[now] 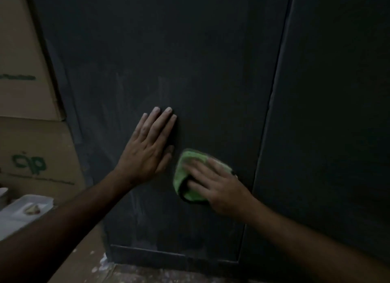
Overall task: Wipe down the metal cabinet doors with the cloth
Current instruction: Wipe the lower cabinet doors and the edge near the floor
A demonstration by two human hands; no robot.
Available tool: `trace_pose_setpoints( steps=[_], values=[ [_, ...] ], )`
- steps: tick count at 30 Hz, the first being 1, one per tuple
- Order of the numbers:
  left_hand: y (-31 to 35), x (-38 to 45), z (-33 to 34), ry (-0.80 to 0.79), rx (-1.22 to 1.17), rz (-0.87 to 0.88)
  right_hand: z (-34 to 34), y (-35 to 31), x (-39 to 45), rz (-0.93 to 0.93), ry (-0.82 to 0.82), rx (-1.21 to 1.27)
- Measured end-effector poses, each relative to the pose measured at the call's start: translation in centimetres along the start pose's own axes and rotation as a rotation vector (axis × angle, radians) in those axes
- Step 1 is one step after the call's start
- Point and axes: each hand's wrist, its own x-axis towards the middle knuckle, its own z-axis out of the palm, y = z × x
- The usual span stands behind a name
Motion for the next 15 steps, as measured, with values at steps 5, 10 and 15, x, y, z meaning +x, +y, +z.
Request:
trace_pose_setpoints(
  steps=[5,10,15],
  values=[
    [-3.2,0.0,-1.1,-0.168,0.114,0.173,-2.4,4.2,2.3,0.098,0.158,0.023],
    [-3.5,-0.4,0.0,-0.15,0.135,0.172,-4.0,6.5,7.0,0.47,0.448,0.038],
    [-2.7,-0.4,0.6,-0.109,0.099,0.126,4.1,-4.2,-5.6,-0.137,-0.137,-0.001]
  ],
)
